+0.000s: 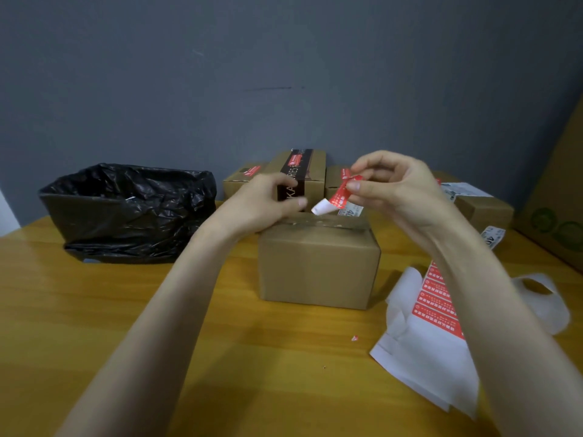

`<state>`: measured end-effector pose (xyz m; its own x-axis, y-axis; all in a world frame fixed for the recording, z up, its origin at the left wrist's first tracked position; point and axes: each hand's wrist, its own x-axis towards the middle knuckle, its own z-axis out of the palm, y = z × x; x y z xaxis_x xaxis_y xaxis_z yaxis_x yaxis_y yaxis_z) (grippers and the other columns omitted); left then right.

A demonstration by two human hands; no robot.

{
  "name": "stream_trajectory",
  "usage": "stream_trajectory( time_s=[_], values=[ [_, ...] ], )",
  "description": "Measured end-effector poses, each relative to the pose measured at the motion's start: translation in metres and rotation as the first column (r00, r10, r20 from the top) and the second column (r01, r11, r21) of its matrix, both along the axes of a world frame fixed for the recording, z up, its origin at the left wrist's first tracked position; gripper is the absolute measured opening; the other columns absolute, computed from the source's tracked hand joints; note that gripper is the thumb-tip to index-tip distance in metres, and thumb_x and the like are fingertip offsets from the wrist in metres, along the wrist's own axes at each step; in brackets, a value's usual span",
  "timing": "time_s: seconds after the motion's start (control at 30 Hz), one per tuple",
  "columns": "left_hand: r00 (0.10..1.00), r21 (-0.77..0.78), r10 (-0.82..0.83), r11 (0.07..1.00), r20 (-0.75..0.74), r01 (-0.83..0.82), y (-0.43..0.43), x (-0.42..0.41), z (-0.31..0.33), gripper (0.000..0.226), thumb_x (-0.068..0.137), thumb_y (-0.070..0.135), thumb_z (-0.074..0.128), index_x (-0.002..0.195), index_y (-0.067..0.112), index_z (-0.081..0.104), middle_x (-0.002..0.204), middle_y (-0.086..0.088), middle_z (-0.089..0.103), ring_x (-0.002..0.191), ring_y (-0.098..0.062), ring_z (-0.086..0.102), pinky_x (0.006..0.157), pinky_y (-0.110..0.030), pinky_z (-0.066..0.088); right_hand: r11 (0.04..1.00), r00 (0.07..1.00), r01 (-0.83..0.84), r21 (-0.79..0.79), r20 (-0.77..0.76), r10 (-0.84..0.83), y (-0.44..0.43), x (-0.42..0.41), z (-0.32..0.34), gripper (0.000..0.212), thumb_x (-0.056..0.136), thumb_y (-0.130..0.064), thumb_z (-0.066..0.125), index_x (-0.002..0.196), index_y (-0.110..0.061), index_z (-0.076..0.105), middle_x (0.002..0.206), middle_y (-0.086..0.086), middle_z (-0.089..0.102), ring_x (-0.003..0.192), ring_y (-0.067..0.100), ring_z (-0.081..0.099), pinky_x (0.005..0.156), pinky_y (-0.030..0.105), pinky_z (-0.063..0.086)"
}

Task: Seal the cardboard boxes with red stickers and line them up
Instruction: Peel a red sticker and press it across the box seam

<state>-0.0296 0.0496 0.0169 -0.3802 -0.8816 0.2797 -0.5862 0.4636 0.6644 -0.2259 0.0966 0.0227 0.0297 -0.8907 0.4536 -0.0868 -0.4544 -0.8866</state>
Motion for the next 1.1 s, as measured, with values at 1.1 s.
stream_trajectory(
  time_s=[1.1],
  values=[
    [0.789,0.043,-0.06,0.993,-0.611,0.109,0.02,-0.025,0.007,0.015,0.084,0.011,0.066,0.07,0.018,0.067,0.07,0.007,0.063,0.068,-0.005,0.055,0.066,-0.017,0.043,0.985,0.916,0.115,0.132,0.369,-0.156,0.007,0.041,-0.002,0.015,0.08,0.003,0.066,0.086,-0.009,0.059,0.075,0.004,0.07,0.072,0.013,0.067,0.074,0.025,0.054]
  ],
)
